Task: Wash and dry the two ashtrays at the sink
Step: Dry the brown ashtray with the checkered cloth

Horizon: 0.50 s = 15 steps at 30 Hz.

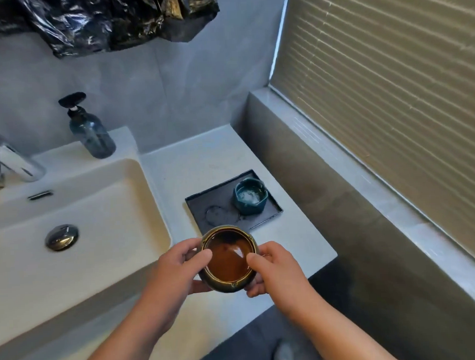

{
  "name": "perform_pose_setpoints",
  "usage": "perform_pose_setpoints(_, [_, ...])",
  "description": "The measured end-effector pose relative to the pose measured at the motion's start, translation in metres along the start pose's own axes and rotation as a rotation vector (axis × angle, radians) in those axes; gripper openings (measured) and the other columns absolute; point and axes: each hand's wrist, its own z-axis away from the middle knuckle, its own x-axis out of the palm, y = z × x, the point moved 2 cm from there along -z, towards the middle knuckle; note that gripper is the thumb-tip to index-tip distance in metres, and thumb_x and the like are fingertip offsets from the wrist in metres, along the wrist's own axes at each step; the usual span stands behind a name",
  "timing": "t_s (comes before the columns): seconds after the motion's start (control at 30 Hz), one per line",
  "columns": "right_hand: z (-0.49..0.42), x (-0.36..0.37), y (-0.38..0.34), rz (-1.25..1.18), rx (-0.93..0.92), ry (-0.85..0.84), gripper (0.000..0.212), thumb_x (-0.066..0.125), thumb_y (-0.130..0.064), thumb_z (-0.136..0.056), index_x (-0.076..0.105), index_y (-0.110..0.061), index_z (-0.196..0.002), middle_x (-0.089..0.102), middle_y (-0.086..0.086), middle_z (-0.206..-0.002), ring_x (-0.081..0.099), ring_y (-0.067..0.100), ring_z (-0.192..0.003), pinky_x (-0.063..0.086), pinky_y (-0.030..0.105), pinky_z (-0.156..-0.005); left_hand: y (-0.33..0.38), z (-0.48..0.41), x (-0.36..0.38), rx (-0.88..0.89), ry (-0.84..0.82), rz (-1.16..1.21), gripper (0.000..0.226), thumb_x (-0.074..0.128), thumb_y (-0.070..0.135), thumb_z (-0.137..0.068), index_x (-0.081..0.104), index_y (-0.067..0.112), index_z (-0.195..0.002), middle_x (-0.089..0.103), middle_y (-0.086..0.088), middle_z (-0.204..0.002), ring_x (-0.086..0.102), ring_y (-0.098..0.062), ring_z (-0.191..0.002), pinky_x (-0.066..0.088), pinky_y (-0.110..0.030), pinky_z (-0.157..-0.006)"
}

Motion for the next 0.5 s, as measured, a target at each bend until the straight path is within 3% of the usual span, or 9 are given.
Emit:
perform_pose_setpoints(0.13, [-0.001, -0.056, 0.013, 0.023, 0.042, -0.050, 0.013, 0.056, -0.024, -0.099, 0.054, -0.011, -0.103, 0.067, 0.012, -0.072, 0.066, 0.021, -0.063, 0.060, 0.033, -0.066, -0.005, 0.005, 0.058, -0.059, 0.046, 0.030, 0.019, 0.061, 0.014, -0.096, 0.070, 0.014, -0.112, 0.073, -0.013, -0.106, 0.071, -0.031, -0.097, 0.062, -0.052, -0.074])
perform_pose_setpoints(0.27, [-0.006, -0.095, 0.022, 0.073, 0.050, -0.088, 0.016, 0.057, -0.027, -0.099, 0.054, -0.012, -0.102, 0.069, 0.012, -0.074, 0.069, 0.026, -0.068, 0.062, 0.044, -0.075, -0.007, 0.013, 0.098, -0.081, 0.090, 0.052, 0.018, 0.061, 0.015, -0.096, 0.073, 0.016, -0.110, 0.075, -0.010, -0.105, 0.073, -0.025, -0.095, 0.063, -0.048, -0.072])
perform_pose_setpoints(0.5, [-0.021, -0.108, 0.022, 0.095, 0.063, -0.201, 0.016, 0.057, -0.027, -0.099, 0.053, -0.012, -0.102, 0.072, 0.014, -0.079, 0.074, 0.036, -0.081, 0.063, 0.047, -0.079, -0.001, 0.015, 0.110, -0.105, 0.174, 0.056, 0.020, 0.060, 0.017, -0.097, 0.072, 0.015, -0.114, 0.074, -0.008, -0.108, 0.072, -0.024, -0.099, 0.063, -0.049, -0.074])
